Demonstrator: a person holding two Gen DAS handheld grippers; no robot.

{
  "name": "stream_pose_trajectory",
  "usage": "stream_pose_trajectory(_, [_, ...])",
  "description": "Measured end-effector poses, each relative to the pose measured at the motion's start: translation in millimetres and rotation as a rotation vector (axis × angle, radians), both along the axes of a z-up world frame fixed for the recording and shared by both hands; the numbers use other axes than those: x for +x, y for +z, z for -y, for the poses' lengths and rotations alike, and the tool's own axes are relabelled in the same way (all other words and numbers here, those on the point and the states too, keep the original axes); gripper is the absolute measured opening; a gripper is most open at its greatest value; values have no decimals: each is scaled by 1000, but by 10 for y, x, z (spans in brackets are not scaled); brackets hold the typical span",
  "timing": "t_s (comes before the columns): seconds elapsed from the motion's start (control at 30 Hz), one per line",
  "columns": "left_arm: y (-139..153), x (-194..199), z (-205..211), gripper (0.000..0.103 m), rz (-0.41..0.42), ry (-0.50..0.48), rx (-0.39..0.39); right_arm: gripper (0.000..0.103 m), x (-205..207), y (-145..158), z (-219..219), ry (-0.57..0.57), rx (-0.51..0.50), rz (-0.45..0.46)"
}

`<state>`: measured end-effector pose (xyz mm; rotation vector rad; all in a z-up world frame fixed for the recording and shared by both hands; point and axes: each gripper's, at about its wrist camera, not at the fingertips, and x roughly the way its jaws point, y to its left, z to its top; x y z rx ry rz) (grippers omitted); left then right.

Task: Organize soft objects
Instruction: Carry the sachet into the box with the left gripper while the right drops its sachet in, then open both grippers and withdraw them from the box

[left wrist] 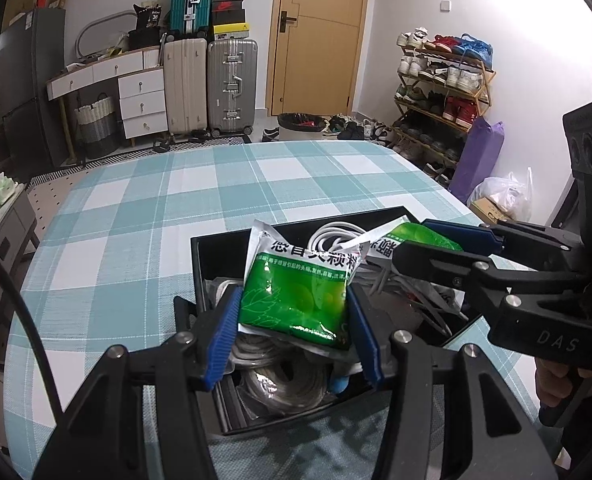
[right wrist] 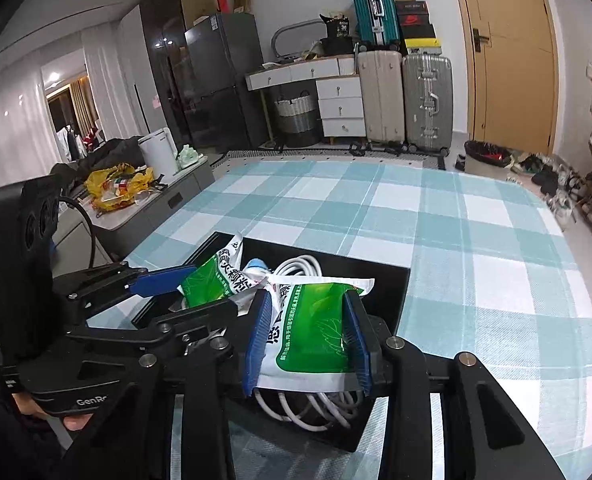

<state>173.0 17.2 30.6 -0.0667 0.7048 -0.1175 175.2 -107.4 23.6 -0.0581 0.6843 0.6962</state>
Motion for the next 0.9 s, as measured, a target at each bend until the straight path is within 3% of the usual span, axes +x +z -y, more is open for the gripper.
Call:
stream_pose_trajectory(0.1, [13, -17, 6, 58, -9, -7, -2, 50, -49, 42, 50, -11, -1, 30])
stream_pose_trajectory(0.2, [56, -65, -6, 67, -3, -2, -5, 56, -110, 99, 119, -15, -8, 54])
stream_pose_trajectory(0.27, [92, -107, -11, 72, 2, -7, -8, 65, -168, 133, 189, -23, -8, 74])
stream_pose_trajectory(0.33, [139, -169, -20, 84, 15, 3, -8, 79, -213, 156, 248, -25, 3, 82])
stream_pose_trajectory(0.43, [202, -262, -40, 90, 39, -1, -23, 93, -306, 180, 308, -21, 5, 88])
stream_pose_trajectory(0.63, [244, -446, -70, 103, 66, 41, -23, 102, -536, 191, 333, -21, 20, 123])
stream_pose_trajectory(0.9, [210, -663, -94, 103, 119, 80, 10, 102, -732, 194, 409, -50, 62, 174])
